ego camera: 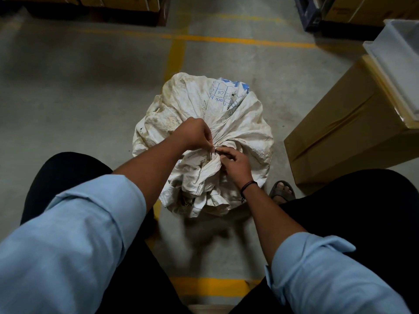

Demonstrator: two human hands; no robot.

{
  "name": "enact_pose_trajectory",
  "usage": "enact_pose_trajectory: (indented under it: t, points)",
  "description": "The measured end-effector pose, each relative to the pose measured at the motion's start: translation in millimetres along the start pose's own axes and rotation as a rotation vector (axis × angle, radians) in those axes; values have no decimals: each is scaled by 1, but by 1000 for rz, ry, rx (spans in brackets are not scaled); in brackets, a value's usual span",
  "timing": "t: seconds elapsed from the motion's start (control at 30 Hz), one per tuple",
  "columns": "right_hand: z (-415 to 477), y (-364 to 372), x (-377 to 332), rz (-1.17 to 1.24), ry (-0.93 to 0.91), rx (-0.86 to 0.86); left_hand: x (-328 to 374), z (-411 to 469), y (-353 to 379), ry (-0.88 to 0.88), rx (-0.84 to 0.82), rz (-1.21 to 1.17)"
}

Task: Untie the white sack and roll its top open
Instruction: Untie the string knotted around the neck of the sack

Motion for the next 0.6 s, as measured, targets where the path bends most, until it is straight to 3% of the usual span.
enact_pose_trajectory:
  t: [0.2,0.6]
  points:
    - [3,0,4,-60,-52,3,8,7,-1,-100,-29,18]
    - [4,4,5,-31,-43,38,15,4,5,-113,22,46]
Point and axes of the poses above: each hand's wrist, its own z-axis towards the middle knuckle, its own y-axis out of the palm, x = y × z, the point moved 3 cm from there along z, towards the middle knuckle, and after that the axes turned 1 degree about -x, right-handed, at the moved point
